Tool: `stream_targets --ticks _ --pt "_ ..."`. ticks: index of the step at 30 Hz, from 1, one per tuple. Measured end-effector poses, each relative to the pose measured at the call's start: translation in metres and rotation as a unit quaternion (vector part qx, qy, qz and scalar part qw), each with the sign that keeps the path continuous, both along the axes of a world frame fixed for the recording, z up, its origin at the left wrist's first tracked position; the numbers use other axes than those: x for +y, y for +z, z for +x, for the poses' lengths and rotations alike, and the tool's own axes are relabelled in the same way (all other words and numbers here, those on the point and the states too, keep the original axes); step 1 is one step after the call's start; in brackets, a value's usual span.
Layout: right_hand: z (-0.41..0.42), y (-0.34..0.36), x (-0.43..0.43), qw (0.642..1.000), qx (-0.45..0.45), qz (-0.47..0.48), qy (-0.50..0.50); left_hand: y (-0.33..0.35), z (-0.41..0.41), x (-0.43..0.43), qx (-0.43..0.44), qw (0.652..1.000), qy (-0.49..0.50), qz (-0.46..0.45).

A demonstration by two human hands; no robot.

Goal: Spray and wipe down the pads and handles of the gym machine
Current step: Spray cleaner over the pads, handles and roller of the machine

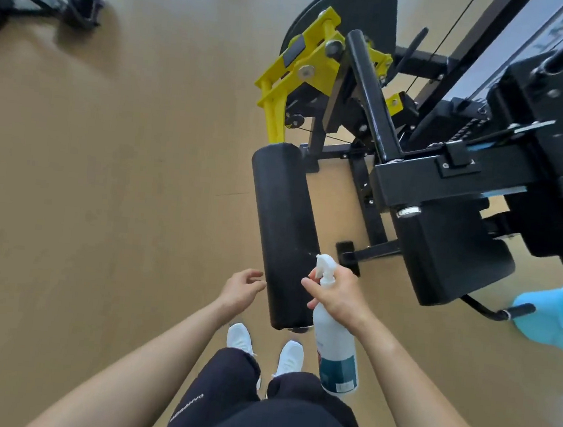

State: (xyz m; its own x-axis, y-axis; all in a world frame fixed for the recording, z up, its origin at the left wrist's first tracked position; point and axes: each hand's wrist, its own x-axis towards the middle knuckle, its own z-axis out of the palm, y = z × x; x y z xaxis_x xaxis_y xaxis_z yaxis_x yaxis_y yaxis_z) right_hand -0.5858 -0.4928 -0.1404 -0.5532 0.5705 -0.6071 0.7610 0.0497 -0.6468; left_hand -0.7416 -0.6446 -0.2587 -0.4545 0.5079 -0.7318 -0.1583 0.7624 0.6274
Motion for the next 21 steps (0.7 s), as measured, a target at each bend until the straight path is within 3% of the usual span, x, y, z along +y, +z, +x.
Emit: stream_targets --ticks 5,8,13,17,21 --pt "-0.033 0.005 0.013 0.999 -0.01 0.053 -0.007 0.009 -0.018 0.002 0.009 0.999 0.016 0.027" --pt "-0.055 0.008 0.019 0.999 0.014 0.037 -0.013 0.008 -0.04 0.001 0.039 0.998 0.0 0.039" --pt "-0.102 0.001 0.019 0.998 -0.007 0.035 -0.057 0.005 -0.121 0.027 0.071 0.995 -0.001 0.063" --pt "-0.135 -0.002 0.006 0.989 -0.027 0.022 -0.143 0.01 -0.197 0.067 0.132 0.984 -0.099 0.07" --pt "-0.157 -0.005 -0.014 0.973 -0.01 0.0 -0.232 0.02 -0.253 0.121 0.224 0.942 -0.225 0.111"
